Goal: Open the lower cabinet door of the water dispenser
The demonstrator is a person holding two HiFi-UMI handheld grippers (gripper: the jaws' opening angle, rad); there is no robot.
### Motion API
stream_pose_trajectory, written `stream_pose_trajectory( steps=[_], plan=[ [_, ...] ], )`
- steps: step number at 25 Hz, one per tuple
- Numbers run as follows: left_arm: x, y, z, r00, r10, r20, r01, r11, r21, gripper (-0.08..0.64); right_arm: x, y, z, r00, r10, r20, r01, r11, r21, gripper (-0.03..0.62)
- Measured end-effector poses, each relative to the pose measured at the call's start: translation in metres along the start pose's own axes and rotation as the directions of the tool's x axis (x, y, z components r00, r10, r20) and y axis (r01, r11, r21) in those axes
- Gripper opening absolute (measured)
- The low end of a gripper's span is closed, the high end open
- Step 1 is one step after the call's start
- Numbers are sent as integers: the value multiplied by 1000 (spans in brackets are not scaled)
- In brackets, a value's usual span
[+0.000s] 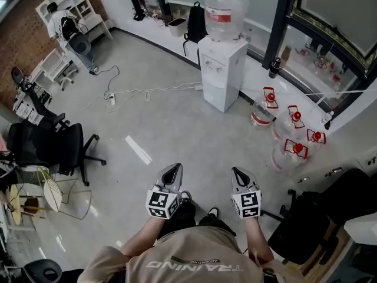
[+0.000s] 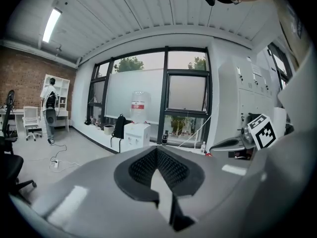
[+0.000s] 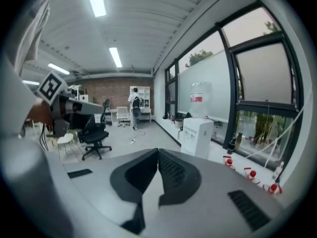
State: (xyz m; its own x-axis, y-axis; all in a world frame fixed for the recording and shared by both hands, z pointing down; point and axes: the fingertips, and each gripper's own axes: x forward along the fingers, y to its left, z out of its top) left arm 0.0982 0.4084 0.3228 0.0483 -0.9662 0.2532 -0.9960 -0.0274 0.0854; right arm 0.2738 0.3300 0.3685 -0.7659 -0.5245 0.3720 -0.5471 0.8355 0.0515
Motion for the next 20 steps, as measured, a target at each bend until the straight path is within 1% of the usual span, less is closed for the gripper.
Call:
stream_pose_trajectory(
  steps=[2,3,5,7,11,13,16,18,20],
  plan=[
    [11,10,-1,1000,-4,-2,4,1000,-5,8,15,1,-3,999,2,-38,-5,998,-69,11],
    [18,17,0,1000,-7,0,7,1000,-6,8,25,2,-2,999,7,-48,-11,997,-83,11],
    [34,35,3,1000,-16,10,16,1000,-9,8,46,1,5,999,10,-50,-13,997,-80,11],
    [51,53,11,999,-25,27,25,1000,2,8,68,-3,17,999,1,-37,-3,999,-52,11],
    [76,97,31,998,-48,51,46,998,43,8,107,-8,59,999,-23,39,19,995,94,11],
    [90,120,41,996,-67,57,63,996,64,8,127,-17,80,996,-61,70,53,992,117,11],
    [113,154,42,994,-101,42,97,992,87,8,154,-29,100,987,-129,91,116,984,135,11],
    [130,170,43,992,-123,24,121,989,82,8,167,-34,103,982,-167,88,151,975,160,11],
    [146,179,44,990,-141,15,139,988,66,8,177,-37,97,981,-182,59,169,969,179,11]
  ],
)
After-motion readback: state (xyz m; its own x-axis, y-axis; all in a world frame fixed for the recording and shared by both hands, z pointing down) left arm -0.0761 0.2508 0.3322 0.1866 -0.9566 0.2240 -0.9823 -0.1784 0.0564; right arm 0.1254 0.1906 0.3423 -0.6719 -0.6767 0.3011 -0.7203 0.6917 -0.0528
